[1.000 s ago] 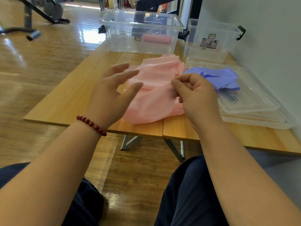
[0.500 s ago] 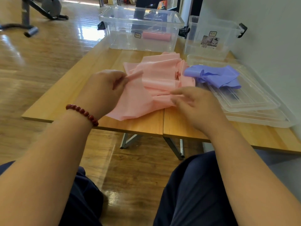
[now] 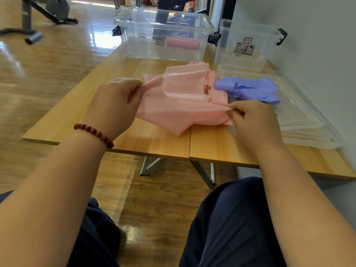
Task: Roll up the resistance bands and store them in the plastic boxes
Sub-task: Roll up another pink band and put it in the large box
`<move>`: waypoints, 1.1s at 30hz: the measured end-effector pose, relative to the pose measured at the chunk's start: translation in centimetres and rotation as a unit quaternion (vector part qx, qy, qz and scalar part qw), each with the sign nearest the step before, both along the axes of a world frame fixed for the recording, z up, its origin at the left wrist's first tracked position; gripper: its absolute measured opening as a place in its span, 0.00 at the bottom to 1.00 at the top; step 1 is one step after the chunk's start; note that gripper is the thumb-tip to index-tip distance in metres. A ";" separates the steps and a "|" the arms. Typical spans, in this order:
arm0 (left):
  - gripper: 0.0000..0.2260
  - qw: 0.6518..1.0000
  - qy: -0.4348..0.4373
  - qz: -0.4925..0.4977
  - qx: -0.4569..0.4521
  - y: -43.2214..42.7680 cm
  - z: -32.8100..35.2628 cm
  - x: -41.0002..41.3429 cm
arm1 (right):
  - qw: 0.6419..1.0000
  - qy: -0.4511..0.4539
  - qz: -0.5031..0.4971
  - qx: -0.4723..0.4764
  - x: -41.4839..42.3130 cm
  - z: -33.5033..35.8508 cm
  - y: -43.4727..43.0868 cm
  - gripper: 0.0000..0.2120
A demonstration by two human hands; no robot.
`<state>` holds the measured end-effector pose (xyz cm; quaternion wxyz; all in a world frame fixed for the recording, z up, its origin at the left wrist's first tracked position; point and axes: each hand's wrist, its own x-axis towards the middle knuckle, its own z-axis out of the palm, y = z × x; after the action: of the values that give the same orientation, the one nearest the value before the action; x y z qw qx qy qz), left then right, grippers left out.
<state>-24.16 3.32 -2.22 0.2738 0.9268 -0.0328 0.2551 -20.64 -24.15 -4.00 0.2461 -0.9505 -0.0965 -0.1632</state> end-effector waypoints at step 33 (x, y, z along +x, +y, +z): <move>0.04 0.974 0.053 -0.163 -0.151 -5.1 11.7 2.8 | 0.855 0.004 0.112 0.506 1.6 10.9 0.3 0.07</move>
<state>-21.35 -1.77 9.51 0.4497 0.8692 -0.1297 0.1594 -19.05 -23.86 6.90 0.7105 -0.6778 -0.1057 -0.1568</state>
